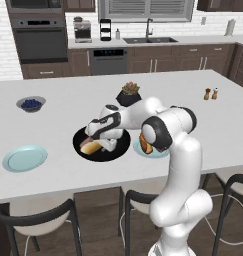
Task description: Place one bun and one sausage from the bowl on each plate.
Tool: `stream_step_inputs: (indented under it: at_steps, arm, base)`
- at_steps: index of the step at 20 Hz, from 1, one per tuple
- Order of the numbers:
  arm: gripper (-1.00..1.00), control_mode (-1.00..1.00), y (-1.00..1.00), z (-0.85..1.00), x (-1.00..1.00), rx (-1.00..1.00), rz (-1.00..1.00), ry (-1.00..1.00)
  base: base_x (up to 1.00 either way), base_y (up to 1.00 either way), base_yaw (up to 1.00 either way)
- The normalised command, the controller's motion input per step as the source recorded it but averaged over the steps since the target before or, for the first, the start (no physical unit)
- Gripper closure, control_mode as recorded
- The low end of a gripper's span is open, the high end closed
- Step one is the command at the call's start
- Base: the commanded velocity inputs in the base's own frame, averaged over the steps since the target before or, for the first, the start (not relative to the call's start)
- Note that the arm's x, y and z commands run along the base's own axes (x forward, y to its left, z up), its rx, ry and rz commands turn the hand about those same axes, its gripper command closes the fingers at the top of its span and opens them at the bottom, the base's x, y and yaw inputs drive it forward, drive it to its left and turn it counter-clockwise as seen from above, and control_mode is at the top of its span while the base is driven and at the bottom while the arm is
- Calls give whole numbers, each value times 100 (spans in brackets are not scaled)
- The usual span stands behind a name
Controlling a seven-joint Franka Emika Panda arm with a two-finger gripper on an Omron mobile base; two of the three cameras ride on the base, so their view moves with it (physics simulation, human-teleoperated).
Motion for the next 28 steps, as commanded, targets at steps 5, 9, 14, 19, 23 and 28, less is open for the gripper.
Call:
stream_step_inputs:
  at_steps: [5, 9, 14, 19, 23, 28]
  arm:
    - [-100, -100, 2, -5, 0, 0, 0, -1]
    - [100, -100, 0, 0, 0, 0, 0, 0]
    - [100, -100, 0, 0, 0, 0, 0, 0]
    - [100, -100, 0, 0, 0, 0, 0, 0]
    - [100, -100, 0, 15, -14, 0, 0, -2]
    - [100, -100, -39, 72, -41, 1, -10, -2]
  base:
    - [0, 0, 0]
    - [0, 0, 0]
    - [0, 0, 0]
    - [0, 0, 0]
    - [0, 0, 0]
    - [0, 0, 0]
